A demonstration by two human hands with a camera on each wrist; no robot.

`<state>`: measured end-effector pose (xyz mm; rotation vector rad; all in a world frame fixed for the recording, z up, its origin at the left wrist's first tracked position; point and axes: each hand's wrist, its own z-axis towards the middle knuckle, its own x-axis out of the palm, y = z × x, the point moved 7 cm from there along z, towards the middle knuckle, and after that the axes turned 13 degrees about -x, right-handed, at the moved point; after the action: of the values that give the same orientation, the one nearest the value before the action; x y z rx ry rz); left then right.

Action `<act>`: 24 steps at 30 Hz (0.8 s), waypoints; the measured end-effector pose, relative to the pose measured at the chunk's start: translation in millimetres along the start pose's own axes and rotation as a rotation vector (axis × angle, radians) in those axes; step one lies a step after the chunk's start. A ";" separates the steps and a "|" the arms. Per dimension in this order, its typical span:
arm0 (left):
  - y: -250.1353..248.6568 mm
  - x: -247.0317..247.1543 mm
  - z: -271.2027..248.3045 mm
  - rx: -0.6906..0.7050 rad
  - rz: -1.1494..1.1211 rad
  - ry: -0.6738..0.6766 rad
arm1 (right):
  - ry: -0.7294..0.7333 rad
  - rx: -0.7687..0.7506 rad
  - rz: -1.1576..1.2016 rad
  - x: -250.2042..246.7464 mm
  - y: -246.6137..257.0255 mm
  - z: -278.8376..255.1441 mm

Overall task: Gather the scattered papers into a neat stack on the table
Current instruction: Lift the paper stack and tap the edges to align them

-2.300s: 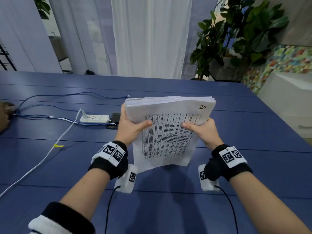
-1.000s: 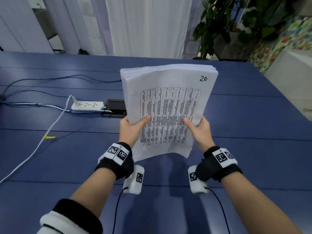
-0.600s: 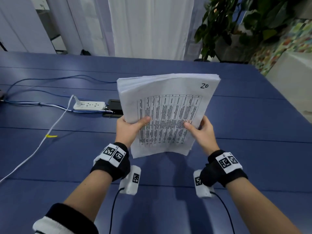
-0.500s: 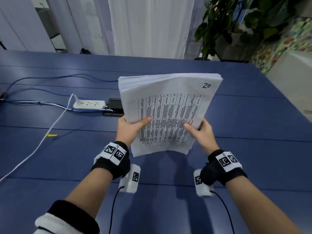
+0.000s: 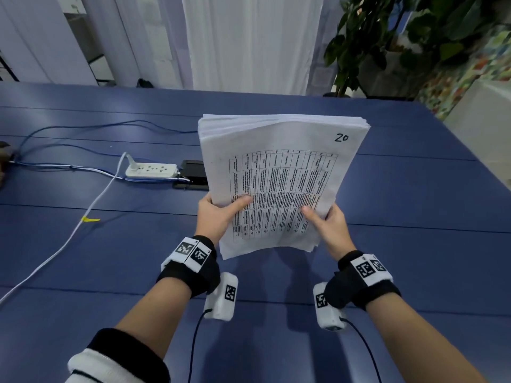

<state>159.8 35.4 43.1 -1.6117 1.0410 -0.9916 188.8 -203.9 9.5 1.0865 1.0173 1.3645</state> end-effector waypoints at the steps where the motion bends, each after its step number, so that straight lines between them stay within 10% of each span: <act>1: -2.2 -1.2 0.3 0.008 -0.017 -0.013 | -0.015 -0.004 0.011 -4.8 0.8 1.5; 24: -20.6 1.2 12.6 0.021 -0.090 0.010 | -0.168 0.010 -0.003 -35.2 -5.1 15.8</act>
<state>175.5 41.8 60.3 -1.6500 0.9691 -1.0678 206.0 -238.6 5.7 1.1856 0.9028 1.2439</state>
